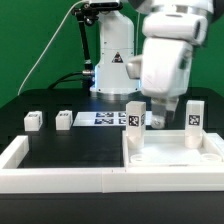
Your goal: Assemble square table
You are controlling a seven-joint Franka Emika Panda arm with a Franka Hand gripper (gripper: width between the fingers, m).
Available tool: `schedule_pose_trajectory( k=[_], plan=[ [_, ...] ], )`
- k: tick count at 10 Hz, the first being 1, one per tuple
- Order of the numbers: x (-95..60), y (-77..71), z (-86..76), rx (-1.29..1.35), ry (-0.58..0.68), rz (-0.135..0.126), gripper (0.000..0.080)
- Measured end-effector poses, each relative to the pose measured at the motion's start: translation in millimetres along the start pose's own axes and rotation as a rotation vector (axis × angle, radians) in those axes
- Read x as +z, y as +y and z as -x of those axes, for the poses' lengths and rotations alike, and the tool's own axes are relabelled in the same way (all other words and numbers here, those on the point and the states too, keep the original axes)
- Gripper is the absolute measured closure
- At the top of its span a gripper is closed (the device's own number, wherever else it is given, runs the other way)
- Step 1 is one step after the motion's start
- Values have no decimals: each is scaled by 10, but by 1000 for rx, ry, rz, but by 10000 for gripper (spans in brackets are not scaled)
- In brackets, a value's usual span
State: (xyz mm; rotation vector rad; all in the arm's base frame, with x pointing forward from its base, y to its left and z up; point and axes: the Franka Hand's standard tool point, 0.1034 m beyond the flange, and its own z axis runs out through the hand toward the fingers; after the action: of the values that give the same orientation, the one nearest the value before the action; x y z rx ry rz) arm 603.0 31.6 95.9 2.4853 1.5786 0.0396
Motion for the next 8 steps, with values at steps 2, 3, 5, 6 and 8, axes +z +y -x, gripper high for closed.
schedule_pose_trajectory(
  k=[2, 3, 5, 6, 8],
  plan=[
    [-109, -40, 267, 106, -60, -55, 150],
    [-144, -15, 451, 131, -67, -64, 150],
    [-118, 72, 1027, 153, -64, -95, 150],
    [-54, 110, 1264, 180, -71, -102, 150],
    [-61, 91, 1194, 181, -70, -100, 150]
  ],
)
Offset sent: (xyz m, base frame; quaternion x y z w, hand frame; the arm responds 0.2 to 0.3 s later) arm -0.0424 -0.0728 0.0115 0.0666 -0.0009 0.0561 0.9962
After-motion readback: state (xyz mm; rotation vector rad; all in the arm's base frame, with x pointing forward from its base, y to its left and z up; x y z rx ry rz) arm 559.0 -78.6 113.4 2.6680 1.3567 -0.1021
